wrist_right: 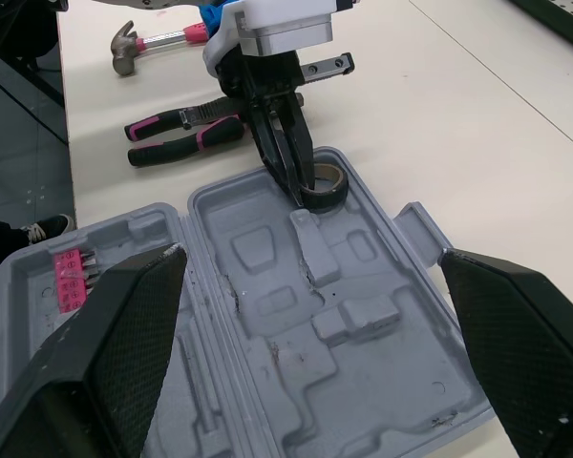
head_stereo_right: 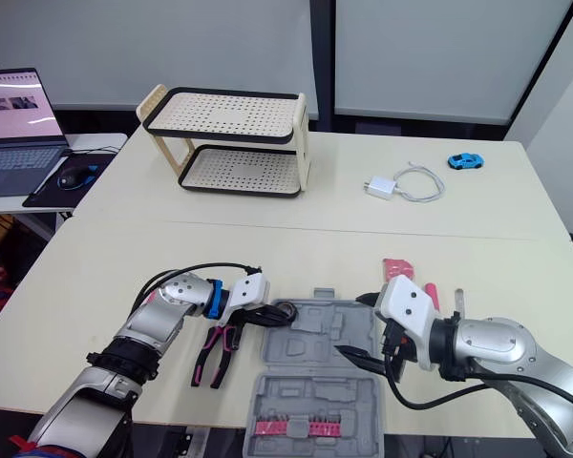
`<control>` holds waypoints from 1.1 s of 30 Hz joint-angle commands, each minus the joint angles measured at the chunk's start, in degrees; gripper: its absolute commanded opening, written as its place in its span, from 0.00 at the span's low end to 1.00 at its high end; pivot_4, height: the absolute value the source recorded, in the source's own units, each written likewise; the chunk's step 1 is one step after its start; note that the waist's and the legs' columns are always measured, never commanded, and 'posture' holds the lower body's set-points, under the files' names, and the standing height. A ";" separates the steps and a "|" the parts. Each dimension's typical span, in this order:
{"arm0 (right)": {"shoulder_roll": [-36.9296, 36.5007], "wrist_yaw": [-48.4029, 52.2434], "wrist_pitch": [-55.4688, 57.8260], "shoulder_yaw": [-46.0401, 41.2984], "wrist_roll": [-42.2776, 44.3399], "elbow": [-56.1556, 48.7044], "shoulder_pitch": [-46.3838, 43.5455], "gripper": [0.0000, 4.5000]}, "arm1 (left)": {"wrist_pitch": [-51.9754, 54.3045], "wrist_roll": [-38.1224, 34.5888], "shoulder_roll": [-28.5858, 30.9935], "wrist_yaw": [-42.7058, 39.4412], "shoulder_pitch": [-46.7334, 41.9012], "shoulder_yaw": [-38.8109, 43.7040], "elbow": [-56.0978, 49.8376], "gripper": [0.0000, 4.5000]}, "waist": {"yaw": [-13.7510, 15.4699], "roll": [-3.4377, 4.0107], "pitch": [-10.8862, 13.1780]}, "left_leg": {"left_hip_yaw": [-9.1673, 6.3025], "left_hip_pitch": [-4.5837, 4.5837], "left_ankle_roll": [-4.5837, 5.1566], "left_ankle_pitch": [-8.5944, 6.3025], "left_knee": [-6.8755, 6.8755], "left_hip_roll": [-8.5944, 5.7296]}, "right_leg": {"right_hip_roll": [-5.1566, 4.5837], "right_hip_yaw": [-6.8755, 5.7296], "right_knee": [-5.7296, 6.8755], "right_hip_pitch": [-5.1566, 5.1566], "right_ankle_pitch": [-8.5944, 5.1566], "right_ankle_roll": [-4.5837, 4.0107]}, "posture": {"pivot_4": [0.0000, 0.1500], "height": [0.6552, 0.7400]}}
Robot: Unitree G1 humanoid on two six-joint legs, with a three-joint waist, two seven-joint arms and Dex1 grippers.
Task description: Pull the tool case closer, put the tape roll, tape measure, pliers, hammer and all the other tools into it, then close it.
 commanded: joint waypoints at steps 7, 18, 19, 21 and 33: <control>-0.87 -0.14 0.47 -2.64 1.13 -2.51 0.15 1.00 | 1.93 -4.87 1.60 -1.82 -1.31 3.69 -7.09 0.50 | 0.02 0.00 0.00 | 0.00 -0.01 0.00 0.00 0.00 0.00 | 0.00 0.00 0.00 0.00 0.00 0.00 | 1.00 0.94; -0.46 -0.07 0.78 -2.86 1.30 -2.28 -0.09 1.00 | 1.55 -5.25 1.61 -1.82 -1.31 4.13 -5.16 0.37 | 0.06 0.00 0.00 | 0.00 0.00 0.00 0.00 0.00 0.00 | 0.00 0.00 -0.01 0.00 0.00 0.00 | 1.00 0.94; -0.44 -0.10 0.80 -2.82 1.29 -2.30 -0.08 1.00 | 1.12 -4.96 1.26 -1.62 -1.48 3.99 -4.46 0.31 | 0.07 0.00 0.00 | 0.00 0.00 0.00 0.00 0.00 0.00 | 0.00 0.00 -0.01 0.00 0.00 0.00 | 1.00 0.94; -0.42 -0.13 0.80 -2.73 1.23 -2.32 -0.07 1.00 | -0.06 -4.16 0.72 -1.41 -1.80 3.61 -2.98 0.18 | 0.07 0.00 0.00 | 0.00 0.00 0.00 0.00 0.00 0.00 | 0.00 -0.01 -0.01 0.00 0.00 0.00 | 1.00 0.94; -0.67 -0.03 1.06 -2.80 1.32 -2.53 0.24 1.00 | -5.18 -1.37 -2.01 0.27 -2.34 2.67 3.46 0.01 | 0.03 0.00 0.00 | 0.00 0.00 0.00 0.00 0.00 0.00 | 0.00 -0.01 -0.01 0.00 0.00 0.00 | 1.00 0.94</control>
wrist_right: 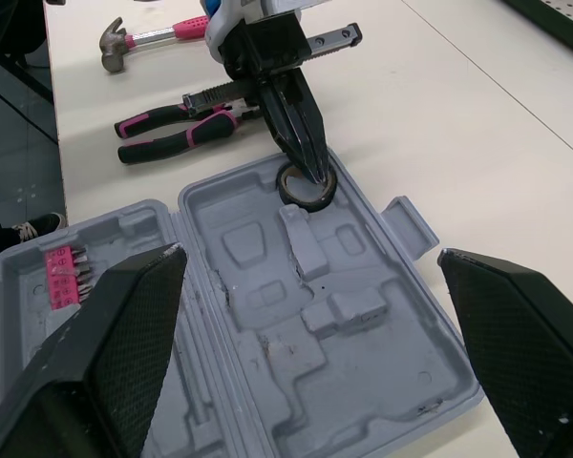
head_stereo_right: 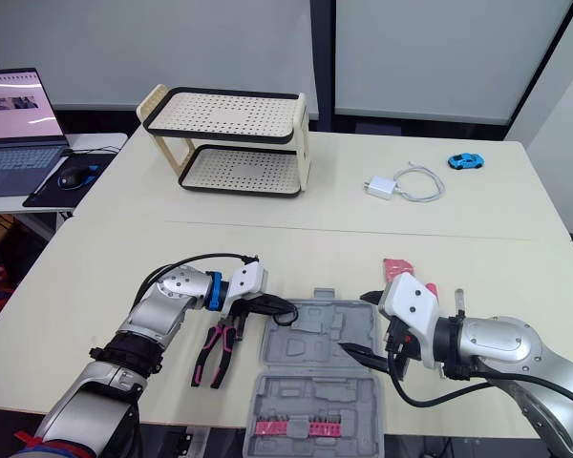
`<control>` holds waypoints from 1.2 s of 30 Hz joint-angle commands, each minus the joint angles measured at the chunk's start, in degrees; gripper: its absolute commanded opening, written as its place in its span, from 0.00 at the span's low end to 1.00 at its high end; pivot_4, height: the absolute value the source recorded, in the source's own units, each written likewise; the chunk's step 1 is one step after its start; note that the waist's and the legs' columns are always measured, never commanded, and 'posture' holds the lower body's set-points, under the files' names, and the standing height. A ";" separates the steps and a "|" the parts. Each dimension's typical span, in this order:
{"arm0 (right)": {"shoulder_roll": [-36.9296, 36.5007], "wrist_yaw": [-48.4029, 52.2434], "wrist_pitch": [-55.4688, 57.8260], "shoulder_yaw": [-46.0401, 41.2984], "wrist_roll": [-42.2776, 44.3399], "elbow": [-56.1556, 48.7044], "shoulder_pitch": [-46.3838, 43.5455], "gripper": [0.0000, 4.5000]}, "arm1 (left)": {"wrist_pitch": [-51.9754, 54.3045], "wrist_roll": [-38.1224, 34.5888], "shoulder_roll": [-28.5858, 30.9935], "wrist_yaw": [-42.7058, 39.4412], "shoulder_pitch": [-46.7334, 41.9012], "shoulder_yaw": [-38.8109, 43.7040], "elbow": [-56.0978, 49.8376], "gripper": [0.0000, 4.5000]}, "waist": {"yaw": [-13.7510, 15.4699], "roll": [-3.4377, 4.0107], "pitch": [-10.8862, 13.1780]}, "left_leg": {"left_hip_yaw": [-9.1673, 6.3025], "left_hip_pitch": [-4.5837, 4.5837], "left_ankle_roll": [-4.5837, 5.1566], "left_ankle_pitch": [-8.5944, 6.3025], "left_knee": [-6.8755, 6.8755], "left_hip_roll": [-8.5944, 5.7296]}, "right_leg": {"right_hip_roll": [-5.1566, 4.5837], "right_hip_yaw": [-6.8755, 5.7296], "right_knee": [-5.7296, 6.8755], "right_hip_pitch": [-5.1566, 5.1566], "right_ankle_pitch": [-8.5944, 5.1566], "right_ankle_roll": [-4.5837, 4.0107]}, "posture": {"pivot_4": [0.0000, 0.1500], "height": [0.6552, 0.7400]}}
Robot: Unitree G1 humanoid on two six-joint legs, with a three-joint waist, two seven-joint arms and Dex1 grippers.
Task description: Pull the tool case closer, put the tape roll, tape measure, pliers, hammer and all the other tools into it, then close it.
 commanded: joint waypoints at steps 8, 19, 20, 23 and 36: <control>-0.25 -0.05 -0.12 -1.03 0.88 -2.15 0.01 1.00 | -0.75 -1.07 -0.63 -0.40 -1.04 0.96 0.29 0.26 | 0.03 0.00 0.00 | 0.00 0.00 0.00 0.00 0.01 0.00 | 0.00 0.00 0.00 0.00 0.00 0.00 | 1.00 0.94; -0.23 0.00 -0.29 -0.91 0.79 -2.16 0.17 1.00 | -3.71 1.86 -0.96 1.30 -1.35 -0.17 4.70 0.32 | 0.03 0.00 0.00 | 0.00 0.00 0.00 0.00 0.01 0.00 | 0.00 0.00 0.00 0.00 0.00 0.00 | 1.00 0.94; -0.26 -0.01 -0.26 -0.94 0.81 -2.23 0.24 1.00 | -4.04 2.32 -0.97 1.36 -1.39 -0.41 5.44 0.32 | 0.03 0.00 0.00 | 0.00 0.00 0.00 0.00 0.01 0.00 | 0.00 0.00 0.00 0.00 0.00 0.00 | 1.00 0.94; -0.33 -0.01 -0.16 -1.11 0.97 -2.40 0.38 1.00 | -5.06 3.63 -1.25 1.47 -1.43 -1.16 7.60 0.32 | 0.05 -0.01 -0.01 | 0.00 0.00 0.00 0.00 0.01 0.00 | 0.00 0.00 0.00 0.00 0.00 0.00 | 1.00 0.94; -0.35 -0.01 -0.63 -1.75 1.41 -2.41 0.63 1.00 | -3.71 0.31 -0.10 -0.14 -2.64 1.68 4.14 0.32 | 0.05 0.01 -0.05 | -0.01 0.04 0.00 0.00 0.02 -0.01 | 0.00 0.00 0.01 0.05 0.00 0.00 | 1.00 0.94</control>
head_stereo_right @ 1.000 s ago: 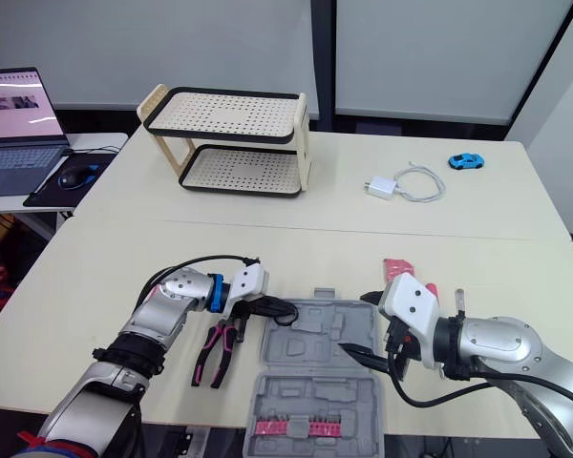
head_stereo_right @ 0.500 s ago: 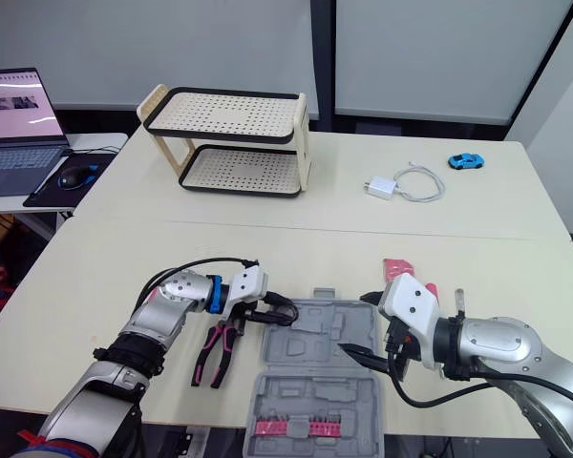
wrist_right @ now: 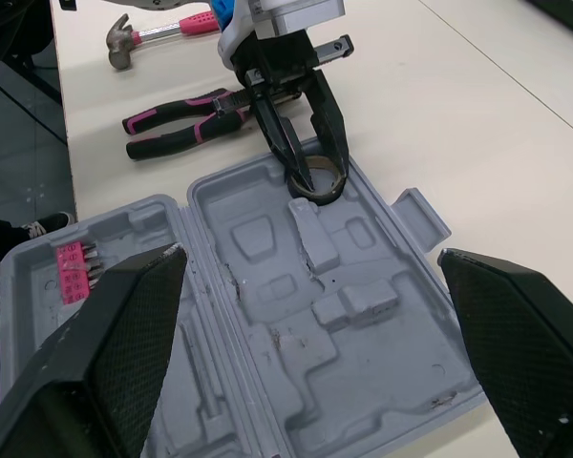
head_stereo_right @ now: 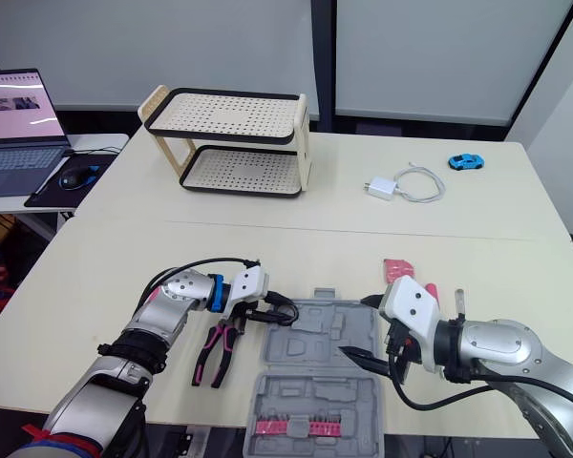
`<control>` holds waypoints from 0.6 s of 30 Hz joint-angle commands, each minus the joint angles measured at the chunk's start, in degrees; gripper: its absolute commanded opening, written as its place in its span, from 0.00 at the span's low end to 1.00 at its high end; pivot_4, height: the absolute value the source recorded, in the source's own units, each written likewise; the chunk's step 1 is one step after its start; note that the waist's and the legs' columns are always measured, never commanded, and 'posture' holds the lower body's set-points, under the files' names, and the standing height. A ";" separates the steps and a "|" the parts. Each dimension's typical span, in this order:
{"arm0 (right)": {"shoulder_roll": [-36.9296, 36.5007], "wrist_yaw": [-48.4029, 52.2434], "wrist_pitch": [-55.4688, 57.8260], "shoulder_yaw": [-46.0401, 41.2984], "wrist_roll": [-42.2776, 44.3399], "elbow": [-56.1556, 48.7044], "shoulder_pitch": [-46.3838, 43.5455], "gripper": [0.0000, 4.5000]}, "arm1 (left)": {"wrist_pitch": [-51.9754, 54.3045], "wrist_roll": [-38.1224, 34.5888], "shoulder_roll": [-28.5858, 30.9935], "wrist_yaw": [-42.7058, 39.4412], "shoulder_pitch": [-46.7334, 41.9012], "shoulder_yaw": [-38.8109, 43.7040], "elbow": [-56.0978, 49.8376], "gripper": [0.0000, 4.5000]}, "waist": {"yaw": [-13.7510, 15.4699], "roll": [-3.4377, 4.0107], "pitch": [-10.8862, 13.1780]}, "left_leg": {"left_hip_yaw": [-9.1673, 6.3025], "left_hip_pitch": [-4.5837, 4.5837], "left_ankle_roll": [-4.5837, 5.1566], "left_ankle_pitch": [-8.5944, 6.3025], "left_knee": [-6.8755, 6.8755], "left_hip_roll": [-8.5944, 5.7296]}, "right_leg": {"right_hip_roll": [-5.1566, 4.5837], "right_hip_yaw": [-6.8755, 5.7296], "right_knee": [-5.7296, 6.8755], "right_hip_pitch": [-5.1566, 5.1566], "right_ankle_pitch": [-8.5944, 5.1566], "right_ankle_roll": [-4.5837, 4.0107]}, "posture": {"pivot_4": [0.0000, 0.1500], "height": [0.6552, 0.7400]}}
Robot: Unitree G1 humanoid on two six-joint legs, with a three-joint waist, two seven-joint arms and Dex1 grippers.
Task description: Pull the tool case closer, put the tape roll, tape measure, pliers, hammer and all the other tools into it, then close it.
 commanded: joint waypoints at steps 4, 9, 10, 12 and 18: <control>0.50 -0.41 -0.94 -3.76 2.55 -2.60 -0.34 1.00 | 10.18 -8.56 5.93 -3.69 0.63 6.43 -14.52 0.32 | -0.21 -0.01 0.01 | -0.02 -0.04 0.00 0.00 -0.01 0.00 | 0.00 0.00 0.00 -0.04 0.00 0.00 | 1.00 0.94; -1.08 0.90 -1.95 -13.70 3.47 -2.29 5.17 1.00 | 20.45 -14.63 15.52 -3.33 4.97 14.53 -24.63 0.32 | -0.44 0.00 0.01 | -0.02 -0.03 0.00 0.00 -0.05 0.01 | -0.01 0.01 -0.02 -0.04 -0.01 0.00 | 1.00 0.94; -2.09 2.22 -2.77 -17.11 2.23 -1.41 8.06 1.00 | 21.68 -15.14 18.05 -2.94 6.88 16.67 -25.09 0.32 | -0.40 0.00 0.01 | -0.01 -0.01 0.00 0.00 -0.07 0.01 | -0.01 0.01 -0.04 -0.03 -0.01 0.01 | 1.00 0.94; -3.84 5.26 -4.98 -23.60 -0.61 0.72 13.90 1.00 | 22.84 -15.49 22.66 -2.25 10.84 20.68 -24.93 0.32 | -0.32 0.00 0.01 | 0.00 -0.02 0.00 0.00 -0.07 0.01 | -0.03 0.01 -0.05 -0.02 -0.01 0.01 | 1.00 0.94; -4.98 16.45 -13.77 -41.87 -9.36 10.64 30.93 1.00 | 24.14 -16.84 32.14 -0.44 29.73 36.12 -21.38 0.51 | -0.44 0.00 0.02 | 0.05 0.05 0.02 -0.01 -0.13 0.02 | -0.03 0.03 -0.12 0.02 -0.01 0.00 | 1.00 0.94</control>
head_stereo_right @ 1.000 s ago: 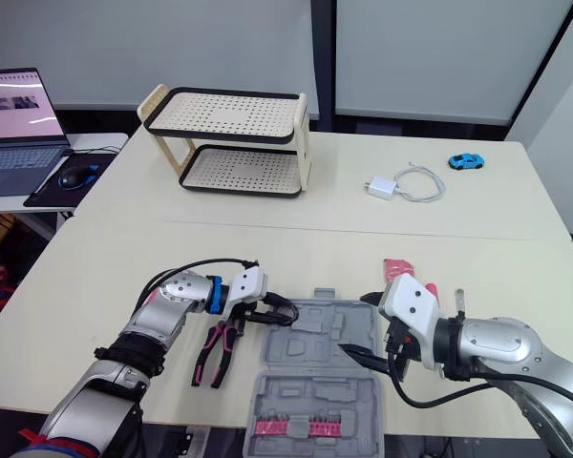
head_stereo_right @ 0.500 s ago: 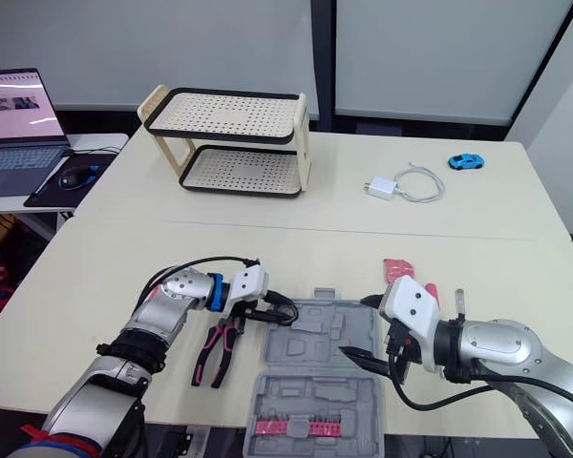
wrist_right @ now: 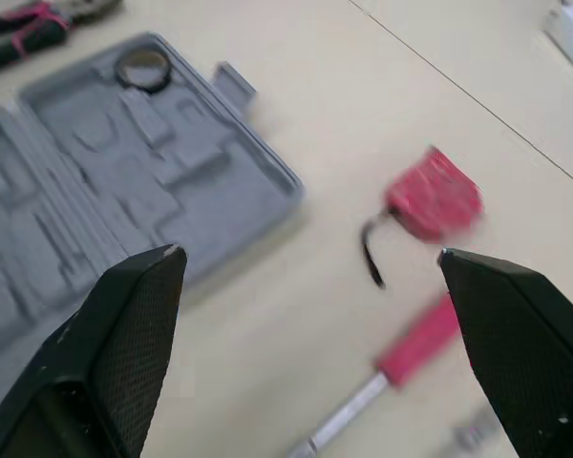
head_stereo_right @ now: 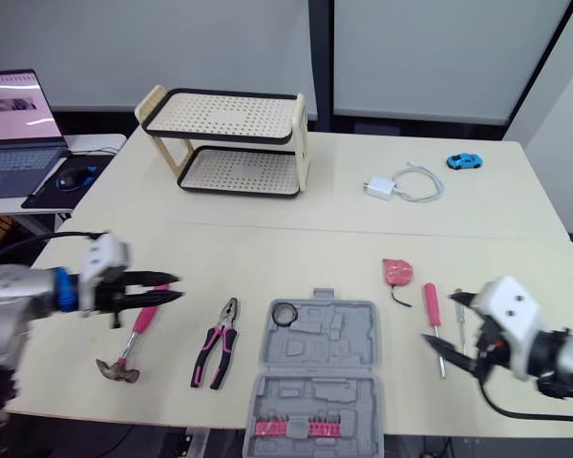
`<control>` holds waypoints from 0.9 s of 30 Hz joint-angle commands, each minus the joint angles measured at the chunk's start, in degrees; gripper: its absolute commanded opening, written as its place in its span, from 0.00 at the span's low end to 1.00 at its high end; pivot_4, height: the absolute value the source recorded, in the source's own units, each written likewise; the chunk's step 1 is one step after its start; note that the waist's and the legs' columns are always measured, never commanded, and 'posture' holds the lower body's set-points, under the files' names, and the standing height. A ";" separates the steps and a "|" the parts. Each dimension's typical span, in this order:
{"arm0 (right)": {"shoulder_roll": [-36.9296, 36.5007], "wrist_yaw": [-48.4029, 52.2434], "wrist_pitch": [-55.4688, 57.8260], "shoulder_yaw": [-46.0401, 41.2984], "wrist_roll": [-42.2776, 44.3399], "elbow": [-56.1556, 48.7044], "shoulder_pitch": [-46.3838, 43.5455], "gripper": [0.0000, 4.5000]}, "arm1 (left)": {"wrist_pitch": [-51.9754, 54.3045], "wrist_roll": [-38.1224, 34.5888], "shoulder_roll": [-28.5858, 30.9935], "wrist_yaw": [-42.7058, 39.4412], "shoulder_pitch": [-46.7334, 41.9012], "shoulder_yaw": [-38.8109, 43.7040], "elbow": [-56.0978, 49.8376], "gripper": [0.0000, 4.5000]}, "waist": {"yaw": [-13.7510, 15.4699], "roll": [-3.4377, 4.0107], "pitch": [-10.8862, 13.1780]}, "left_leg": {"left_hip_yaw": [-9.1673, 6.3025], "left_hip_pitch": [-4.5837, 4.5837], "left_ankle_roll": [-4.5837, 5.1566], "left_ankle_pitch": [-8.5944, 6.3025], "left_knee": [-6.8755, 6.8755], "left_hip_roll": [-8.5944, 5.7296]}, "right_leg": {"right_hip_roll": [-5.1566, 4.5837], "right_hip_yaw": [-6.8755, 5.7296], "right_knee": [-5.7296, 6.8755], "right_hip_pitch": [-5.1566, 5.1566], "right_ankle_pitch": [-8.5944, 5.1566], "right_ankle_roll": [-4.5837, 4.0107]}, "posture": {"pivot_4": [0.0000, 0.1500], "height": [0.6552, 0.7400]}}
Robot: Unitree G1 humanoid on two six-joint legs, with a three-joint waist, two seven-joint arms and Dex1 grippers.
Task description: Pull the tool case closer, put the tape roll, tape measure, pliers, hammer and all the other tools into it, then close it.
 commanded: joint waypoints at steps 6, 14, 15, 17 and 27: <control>-0.53 11.24 -12.66 -11.73 -10.00 11.99 11.11 1.00 | 0.46 -1.09 3.62 1.36 23.80 18.05 5.96 0.93 | -0.23 -0.01 -0.01 | 0.15 0.21 0.00 0.00 -0.12 0.10 | 0.02 0.07 -0.32 0.22 -0.03 0.01 | 1.00 0.94; -0.81 16.64 -13.67 -12.97 -11.09 15.93 13.66 1.00 | -0.80 -1.33 1.98 2.78 33.09 21.85 8.34 1.00 | 0.23 -0.10 -0.07 | 0.20 0.22 -0.01 -0.01 -0.13 0.11 | -0.01 0.08 -0.42 0.28 -0.03 0.02 | 1.00 0.94; -0.86 17.05 -13.73 -12.93 -11.29 15.88 13.89 1.00 | -0.91 -1.45 1.57 2.93 34.03 22.14 8.09 1.00 | 0.26 -0.10 -0.07 | 0.21 0.22 -0.01 -0.01 -0.15 0.11 | -0.01 0.09 -0.44 0.28 -0.03 0.01 | 1.00 0.94; -0.96 17.67 -13.86 -12.76 -11.59 15.93 14.07 1.00 | -0.97 -1.65 0.80 3.18 35.57 22.69 7.39 1.00 | 0.30 -0.10 -0.07 | 0.22 0.22 -0.02 -0.01 -0.18 0.11 | -0.01 0.09 -0.46 0.28 -0.03 0.01 | 1.00 0.94; -1.09 14.75 -10.86 -6.87 -8.41 11.28 5.03 1.00 | -0.32 -4.42 -1.01 3.33 35.37 21.77 -3.98 1.00 | 0.35 -0.14 -0.10 | 0.24 0.31 -0.02 -0.01 -0.18 0.12 | -0.01 0.11 -0.46 0.36 -0.02 0.01 | 1.00 0.94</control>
